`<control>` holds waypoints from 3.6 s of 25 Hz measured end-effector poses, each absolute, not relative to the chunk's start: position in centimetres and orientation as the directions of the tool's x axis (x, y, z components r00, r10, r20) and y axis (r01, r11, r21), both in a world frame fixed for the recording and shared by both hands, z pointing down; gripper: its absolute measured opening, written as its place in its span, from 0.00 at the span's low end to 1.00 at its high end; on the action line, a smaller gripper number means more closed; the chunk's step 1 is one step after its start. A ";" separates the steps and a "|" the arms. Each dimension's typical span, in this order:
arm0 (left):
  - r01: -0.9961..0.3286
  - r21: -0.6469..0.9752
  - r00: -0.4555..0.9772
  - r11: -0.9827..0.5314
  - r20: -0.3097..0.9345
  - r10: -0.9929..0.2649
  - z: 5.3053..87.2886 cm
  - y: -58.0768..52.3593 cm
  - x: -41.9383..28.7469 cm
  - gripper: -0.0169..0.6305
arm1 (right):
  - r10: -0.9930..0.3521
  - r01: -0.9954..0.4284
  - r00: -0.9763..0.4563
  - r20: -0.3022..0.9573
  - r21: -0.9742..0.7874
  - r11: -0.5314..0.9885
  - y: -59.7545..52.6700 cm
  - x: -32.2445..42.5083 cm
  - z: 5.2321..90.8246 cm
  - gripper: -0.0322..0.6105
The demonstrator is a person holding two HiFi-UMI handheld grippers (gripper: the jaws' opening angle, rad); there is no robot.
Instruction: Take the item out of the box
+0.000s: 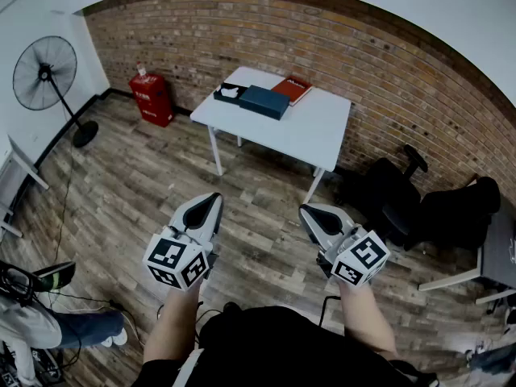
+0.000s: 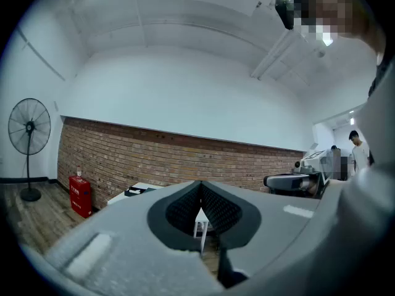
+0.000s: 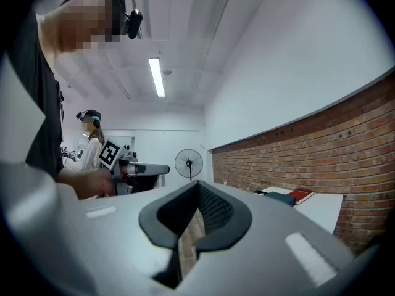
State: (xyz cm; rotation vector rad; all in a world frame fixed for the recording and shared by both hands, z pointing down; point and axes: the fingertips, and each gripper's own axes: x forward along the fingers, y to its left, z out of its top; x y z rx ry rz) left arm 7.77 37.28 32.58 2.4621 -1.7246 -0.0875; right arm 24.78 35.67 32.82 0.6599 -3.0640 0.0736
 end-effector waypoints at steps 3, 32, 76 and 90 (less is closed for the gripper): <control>-0.926 0.139 0.358 -0.351 0.030 -0.933 33.0 38.5 6.5 0.03 | -0.395 -0.395 -0.919 0.013 -0.042 0.918 36.8 22.5 33.1 0.05; -0.887 0.123 0.455 -0.446 0.059 -0.889 35.4 35.3 -3.8 0.03 | -0.272 -0.232 -0.949 -0.163 -0.224 0.946 32.8 9.5 31.5 0.25; -0.910 0.174 0.402 -0.375 0.160 -0.901 42.1 -14.8 -24.3 0.03 | -0.322 -0.358 -0.927 0.192 -0.202 0.911 -15.7 -11.1 41.6 0.09; -0.859 0.205 0.509 -0.468 0.264 -0.819 45.1 -27.2 -26.5 0.03 | -0.451 -0.511 -0.857 0.250 -0.297 0.806 -28.4 -13.7 44.0 0.06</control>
